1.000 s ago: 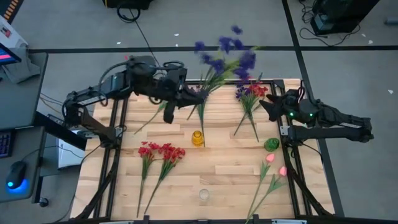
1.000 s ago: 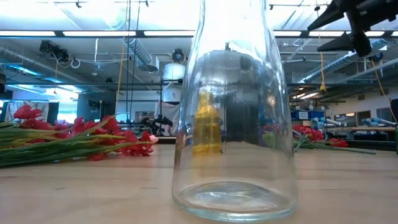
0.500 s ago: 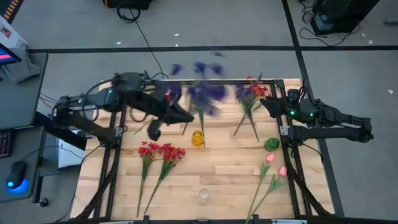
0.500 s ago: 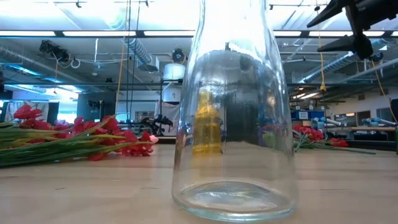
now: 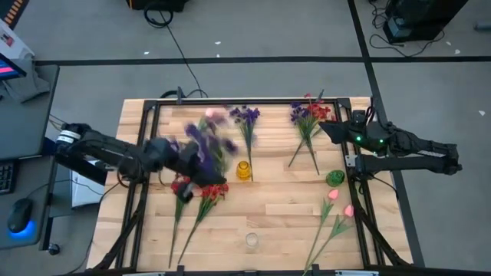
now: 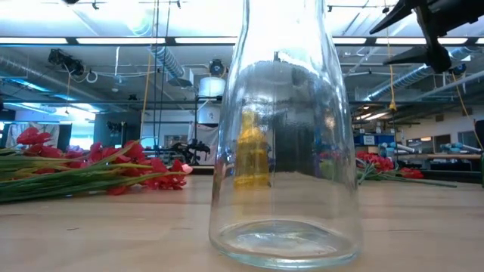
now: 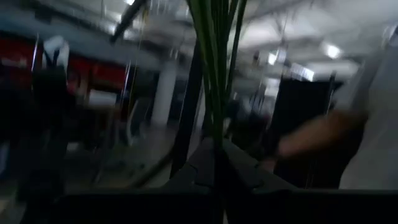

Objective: Sort flowers into vase by color
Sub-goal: Put the left purple flower into the transparent vase

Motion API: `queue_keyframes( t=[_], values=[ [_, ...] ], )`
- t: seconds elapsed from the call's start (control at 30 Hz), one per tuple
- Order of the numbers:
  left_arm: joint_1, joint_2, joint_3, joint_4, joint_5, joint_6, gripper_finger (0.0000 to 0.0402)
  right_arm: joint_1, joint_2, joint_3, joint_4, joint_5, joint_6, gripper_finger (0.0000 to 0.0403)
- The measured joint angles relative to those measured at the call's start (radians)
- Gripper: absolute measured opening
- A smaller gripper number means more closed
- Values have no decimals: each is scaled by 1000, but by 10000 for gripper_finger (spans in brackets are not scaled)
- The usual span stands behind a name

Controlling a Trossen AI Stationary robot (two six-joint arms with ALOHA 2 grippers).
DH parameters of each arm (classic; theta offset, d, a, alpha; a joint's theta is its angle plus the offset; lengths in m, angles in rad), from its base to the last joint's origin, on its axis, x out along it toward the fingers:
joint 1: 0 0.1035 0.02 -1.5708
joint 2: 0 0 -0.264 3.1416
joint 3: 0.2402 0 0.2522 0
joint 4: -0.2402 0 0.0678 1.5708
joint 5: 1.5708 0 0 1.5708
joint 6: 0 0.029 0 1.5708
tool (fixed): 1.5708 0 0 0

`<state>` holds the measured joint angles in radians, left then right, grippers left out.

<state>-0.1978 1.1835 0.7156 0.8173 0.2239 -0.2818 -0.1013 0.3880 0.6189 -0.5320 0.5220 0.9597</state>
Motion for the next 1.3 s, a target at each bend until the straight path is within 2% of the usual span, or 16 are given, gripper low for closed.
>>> queue_keyframes(
  t=[0.17, 0.37, 0.7, 0.9, 1.13, 1.3],
  values=[
    [-43, 34, -39, -9, -31, 14, 14, 0, 55, 0, 7, 0, 37, 352],
    [-47, 77, -13, -40, 53, 42, 14, 0, 139, 0, 7, -2, 73, 352],
    [-89, 204, 44, -37, 50, 45, 14, 1, 250, 0, 43, -52, 84, 352],
    [-137, 318, 145, -11, -50, 45, 14, 1, 261, 0, 42, -65, 42, 352],
    [-176, 484, 324, 4, -51, 43, 14, 1, 260, 0, 42, -109, 6, 352],
    [-208, 573, 386, 2, -52, 27, 14, 1, 260, 0, 42, -131, -32, 352]
  ],
)
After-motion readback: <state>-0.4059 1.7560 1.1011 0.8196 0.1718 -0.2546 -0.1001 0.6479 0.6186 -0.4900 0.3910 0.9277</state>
